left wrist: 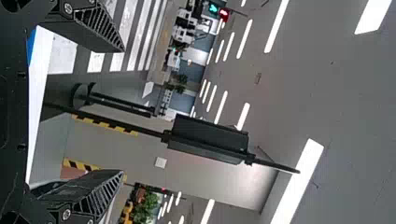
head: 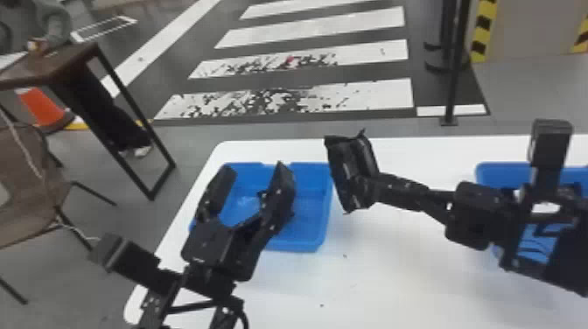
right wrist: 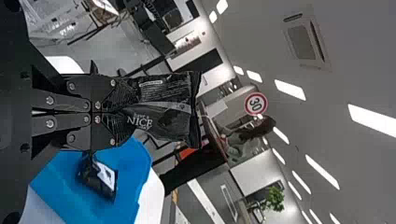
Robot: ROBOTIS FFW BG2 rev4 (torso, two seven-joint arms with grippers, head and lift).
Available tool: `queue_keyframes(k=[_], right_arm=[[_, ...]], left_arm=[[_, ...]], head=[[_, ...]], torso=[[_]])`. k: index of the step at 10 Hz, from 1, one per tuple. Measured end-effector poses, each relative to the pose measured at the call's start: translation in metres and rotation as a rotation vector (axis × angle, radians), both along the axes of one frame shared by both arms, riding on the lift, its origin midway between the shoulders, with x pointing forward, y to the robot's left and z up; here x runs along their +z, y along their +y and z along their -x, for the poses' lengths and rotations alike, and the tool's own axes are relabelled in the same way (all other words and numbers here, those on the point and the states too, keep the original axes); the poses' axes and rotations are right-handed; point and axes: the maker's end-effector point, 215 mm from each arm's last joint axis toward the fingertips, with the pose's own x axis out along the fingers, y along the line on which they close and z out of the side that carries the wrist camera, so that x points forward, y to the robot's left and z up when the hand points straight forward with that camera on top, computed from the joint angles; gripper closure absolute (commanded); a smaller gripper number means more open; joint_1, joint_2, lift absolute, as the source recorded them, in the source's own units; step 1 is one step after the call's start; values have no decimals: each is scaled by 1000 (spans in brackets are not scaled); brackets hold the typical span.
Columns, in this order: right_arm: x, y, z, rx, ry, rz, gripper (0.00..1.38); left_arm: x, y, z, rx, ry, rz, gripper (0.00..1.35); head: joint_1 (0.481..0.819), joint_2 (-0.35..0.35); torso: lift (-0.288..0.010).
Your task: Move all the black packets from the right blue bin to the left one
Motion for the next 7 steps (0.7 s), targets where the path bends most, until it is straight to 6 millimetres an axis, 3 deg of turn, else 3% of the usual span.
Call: queue_keyframes(k=[7], right_arm=[[13, 37, 23, 97, -29, -14, 1194]], left_arm=[[-11, -32, -8, -124, 48, 26, 121]], head=[[695, 350]], torso=[[-140]])
